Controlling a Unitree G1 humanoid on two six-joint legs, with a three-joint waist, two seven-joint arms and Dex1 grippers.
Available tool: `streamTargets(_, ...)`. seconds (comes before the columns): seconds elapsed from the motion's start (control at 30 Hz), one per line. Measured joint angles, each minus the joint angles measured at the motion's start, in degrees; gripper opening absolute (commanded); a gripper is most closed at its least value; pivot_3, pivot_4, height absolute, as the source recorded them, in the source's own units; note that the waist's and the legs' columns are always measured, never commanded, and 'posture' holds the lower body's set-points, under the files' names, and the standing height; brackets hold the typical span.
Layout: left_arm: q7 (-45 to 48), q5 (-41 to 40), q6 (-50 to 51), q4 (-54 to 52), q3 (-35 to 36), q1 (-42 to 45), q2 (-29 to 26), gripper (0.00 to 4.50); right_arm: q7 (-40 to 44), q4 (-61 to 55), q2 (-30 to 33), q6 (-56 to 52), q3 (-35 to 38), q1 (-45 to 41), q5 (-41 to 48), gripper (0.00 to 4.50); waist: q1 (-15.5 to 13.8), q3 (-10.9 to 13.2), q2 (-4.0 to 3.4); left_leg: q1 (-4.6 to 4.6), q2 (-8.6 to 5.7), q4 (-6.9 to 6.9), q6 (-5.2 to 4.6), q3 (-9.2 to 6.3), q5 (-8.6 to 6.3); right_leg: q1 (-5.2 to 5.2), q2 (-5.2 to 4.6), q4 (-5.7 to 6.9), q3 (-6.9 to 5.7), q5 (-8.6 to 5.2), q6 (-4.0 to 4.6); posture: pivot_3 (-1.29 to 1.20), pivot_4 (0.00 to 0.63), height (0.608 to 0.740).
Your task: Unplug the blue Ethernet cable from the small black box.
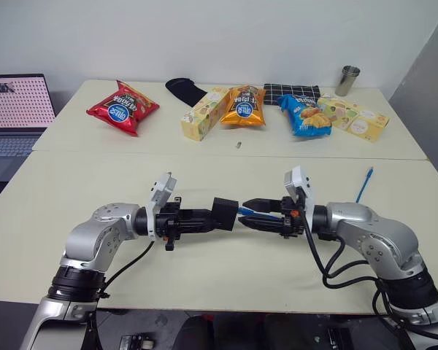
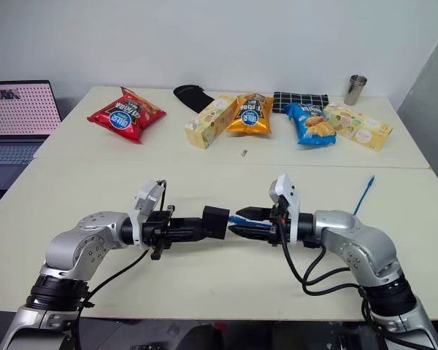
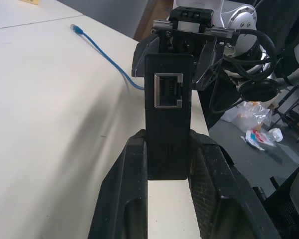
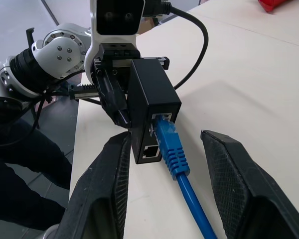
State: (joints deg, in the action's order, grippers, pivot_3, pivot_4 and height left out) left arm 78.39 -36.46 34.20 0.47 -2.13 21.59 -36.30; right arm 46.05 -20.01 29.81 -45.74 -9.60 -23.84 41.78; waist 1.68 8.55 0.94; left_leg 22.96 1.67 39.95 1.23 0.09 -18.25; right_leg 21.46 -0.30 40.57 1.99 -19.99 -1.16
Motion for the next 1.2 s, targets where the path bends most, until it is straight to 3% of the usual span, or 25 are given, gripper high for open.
streamTargets(0.27,0.01,0.18,-0.93,0.01,0.0,-0.36,0.0,0.78,0.35,0.27,-0.29,-1.2,0.01,-0.57,-0.01,2.33,0.0,0.0,0.0,0.0,0.0,0.0,0.0,0.01,0.0,0.0,0.0,0.0,0.01,0.0,0.0,0.0,0.15,0.74)
streamTargets(0.67,0.44,0.53,-1.1,-0.01,-0.01,-1.21,-0.11,0.78,2.55,1.01,-0.39,-3.45,1.5,-1.69,0.71,0.0,0.01,0.0,0.0,0.01,0.0,0.0,0.0,0.01,0.0,0.0,0.0,-0.02,0.01,0.0,0.0,0.0,0.15,0.74)
streamTargets(0.93,1.06,0.53,-1.04,-0.59,-0.49,-1.39,0.08,0.78,5.21,1.61,0.66,-3.39,0.66,-3.21,-0.4,0.0,0.03,0.0,0.0,0.0,0.0,-0.01,-0.01,0.01,-0.01,0.0,0.0,-0.03,0.01,0.0,0.0,0.0,0.15,0.74)
streamTargets(1.03,1.14,0.53,-1.36,-0.71,-0.92,-1.59,0.13,0.78,5.57,3.08,0.72,-3.38,0.53,-4.02,-0.71,0.45,0.01,0.0,0.0,0.01,0.0,-0.01,-0.01,0.0,0.0,0.0,0.0,-0.03,0.01,0.0,0.0,0.0,0.15,0.74)
streamTargets(1.2,1.15,1.02,-2.94,-0.61,-1.0,-2.41,0.13,0.78,6.12,4.61,1.13,-4.18,4.17,-3.82,1.14,1.59,-0.01,0.0,0.0,0.02,0.0,-0.01,-0.01,0.0,0.0,0.0,0.0,-0.07,0.01,0.0,0.0,0.0,0.15,0.74)
